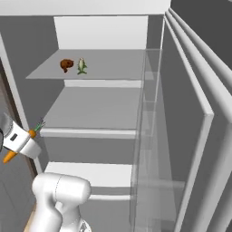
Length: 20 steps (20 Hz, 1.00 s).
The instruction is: Gather the broccoli and carrot from the fridge and place them on a tray on the dining counter. Then gather the fish and chicken drumstick from the fridge and place them on the other tray.
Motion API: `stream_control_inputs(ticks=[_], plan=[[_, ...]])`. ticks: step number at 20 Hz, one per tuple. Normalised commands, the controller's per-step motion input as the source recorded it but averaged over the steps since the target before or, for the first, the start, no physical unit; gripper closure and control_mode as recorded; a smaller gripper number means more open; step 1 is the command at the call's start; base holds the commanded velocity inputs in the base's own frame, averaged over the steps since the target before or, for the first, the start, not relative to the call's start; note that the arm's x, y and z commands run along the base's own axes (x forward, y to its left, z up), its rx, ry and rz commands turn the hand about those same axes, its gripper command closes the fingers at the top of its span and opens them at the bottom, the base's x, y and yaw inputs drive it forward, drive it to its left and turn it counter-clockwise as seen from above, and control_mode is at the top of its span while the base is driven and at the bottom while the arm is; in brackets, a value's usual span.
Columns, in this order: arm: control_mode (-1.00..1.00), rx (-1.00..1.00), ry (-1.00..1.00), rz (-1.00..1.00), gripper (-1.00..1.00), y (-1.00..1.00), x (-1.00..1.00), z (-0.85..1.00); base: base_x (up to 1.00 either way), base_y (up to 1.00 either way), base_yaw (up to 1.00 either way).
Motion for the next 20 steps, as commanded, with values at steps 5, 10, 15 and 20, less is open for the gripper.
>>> stream_control_inputs(ticks=[5,10,15,20], plan=[[1.0,0.0,0.0,0.0,1.0,0.0,0.0,0.0,-0.62,0.29,-0.07],[1.0,0.0,0.0,0.0,1.0,0.0,0.0,0.0,-0.55,0.34,-0.13],[1.0,0.0,0.0,0.0,1.0,0.0,0.0,0.0,-0.47,0.28,-0.23],[1.0,0.0,0.0,0.0,1.0,0.0,0.0,0.0,-0.59,0.04,-0.32]])
